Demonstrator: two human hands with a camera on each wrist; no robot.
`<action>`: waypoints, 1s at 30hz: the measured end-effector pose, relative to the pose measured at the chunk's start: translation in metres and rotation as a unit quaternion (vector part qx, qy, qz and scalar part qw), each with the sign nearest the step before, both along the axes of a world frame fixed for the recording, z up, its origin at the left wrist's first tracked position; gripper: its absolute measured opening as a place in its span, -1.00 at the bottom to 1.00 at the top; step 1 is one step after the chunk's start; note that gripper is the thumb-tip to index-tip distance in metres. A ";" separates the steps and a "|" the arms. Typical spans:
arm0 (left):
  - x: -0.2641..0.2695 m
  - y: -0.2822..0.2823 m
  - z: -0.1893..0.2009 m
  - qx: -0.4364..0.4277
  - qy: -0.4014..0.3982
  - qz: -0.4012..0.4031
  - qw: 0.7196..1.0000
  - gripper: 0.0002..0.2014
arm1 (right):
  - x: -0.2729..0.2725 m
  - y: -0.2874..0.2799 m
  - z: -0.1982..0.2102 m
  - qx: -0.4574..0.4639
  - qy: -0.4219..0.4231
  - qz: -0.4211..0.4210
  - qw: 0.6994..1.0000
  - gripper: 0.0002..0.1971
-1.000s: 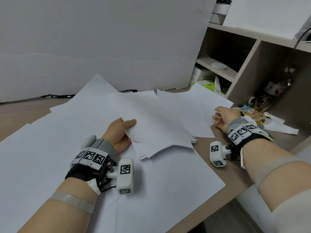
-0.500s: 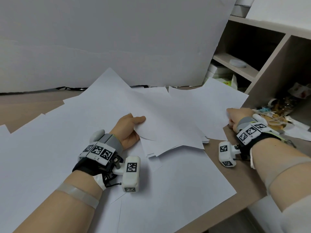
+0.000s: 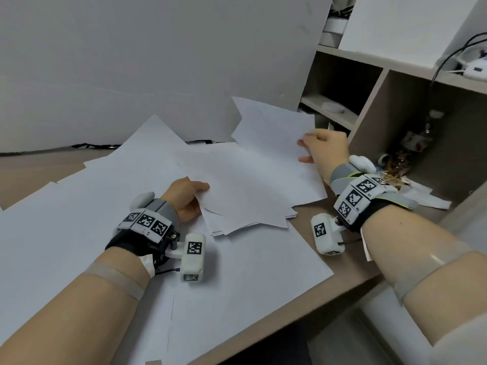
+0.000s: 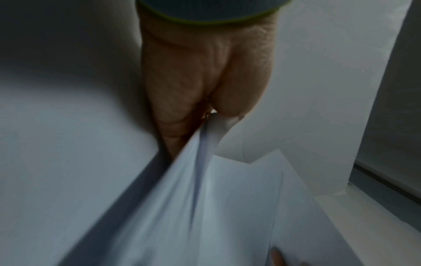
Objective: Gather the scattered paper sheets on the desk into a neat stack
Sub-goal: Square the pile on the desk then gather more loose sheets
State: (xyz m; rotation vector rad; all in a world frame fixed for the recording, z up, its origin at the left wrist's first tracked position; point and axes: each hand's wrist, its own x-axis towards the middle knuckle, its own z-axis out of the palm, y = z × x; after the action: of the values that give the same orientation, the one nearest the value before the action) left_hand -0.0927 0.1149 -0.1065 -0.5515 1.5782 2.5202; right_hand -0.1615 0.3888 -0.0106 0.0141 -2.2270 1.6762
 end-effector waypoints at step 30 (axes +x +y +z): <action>0.043 0.002 -0.006 -0.196 -0.133 -0.075 0.969 -0.50 | 0.079 0.031 -0.034 -0.096 -0.325 0.005 0.941 -0.93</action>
State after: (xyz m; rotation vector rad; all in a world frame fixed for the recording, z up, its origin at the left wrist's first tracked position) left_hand -0.0499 0.1172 -0.1120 -0.7436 1.9315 1.9360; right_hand -0.0829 0.4199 -0.0451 -0.6714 -2.4719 2.1211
